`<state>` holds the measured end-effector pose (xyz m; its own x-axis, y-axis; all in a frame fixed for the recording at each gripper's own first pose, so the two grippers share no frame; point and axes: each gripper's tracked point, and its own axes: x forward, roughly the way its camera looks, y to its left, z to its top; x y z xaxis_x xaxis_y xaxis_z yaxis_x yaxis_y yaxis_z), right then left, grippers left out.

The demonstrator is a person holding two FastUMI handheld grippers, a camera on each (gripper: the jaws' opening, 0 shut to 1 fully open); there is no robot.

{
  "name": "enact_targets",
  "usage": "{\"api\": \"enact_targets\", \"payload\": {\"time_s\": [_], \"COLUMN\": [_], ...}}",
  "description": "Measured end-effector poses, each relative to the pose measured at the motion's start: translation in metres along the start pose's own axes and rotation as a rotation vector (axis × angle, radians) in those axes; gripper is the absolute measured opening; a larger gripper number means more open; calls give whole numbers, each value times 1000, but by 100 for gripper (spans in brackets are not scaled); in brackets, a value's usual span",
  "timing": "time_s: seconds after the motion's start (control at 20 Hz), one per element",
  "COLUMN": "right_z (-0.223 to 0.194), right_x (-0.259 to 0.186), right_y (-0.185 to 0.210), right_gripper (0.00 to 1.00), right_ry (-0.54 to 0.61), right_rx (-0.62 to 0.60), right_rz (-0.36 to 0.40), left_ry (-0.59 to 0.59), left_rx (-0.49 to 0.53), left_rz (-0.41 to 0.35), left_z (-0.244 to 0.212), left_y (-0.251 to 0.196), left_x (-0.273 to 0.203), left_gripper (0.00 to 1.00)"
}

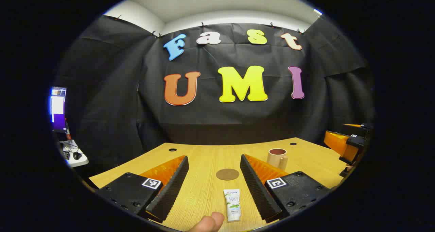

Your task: Put the toothbrush and toothpaste on the desktop into the cup, then pick up the cup and place it on the coaster on the desktop.

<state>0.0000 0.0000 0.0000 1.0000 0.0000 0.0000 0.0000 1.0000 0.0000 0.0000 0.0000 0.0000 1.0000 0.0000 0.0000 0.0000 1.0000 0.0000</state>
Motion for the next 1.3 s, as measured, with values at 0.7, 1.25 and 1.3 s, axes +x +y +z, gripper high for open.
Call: {"api": "enact_targets", "payload": {"time_s": [0.7, 1.25, 1.3], "right_z": [-12, -69, -80], "right_x": [7, 24, 27], "right_y": [-10, -2, 0], "right_gripper": [97, 95, 95], "right_ry": [47, 185, 217], "right_rx": [-1, -4, -9], "right_rz": [-36, -9, -2], "left_ry": [37, 59, 59], "left_rx": [-59, -61, -60], "left_rz": [-13, -26, -26], "left_z": [-8, -17, -17], "left_y": [-1, -6, -5], "left_x": [-2, 0, 0], "left_gripper": [96, 97, 97]}}
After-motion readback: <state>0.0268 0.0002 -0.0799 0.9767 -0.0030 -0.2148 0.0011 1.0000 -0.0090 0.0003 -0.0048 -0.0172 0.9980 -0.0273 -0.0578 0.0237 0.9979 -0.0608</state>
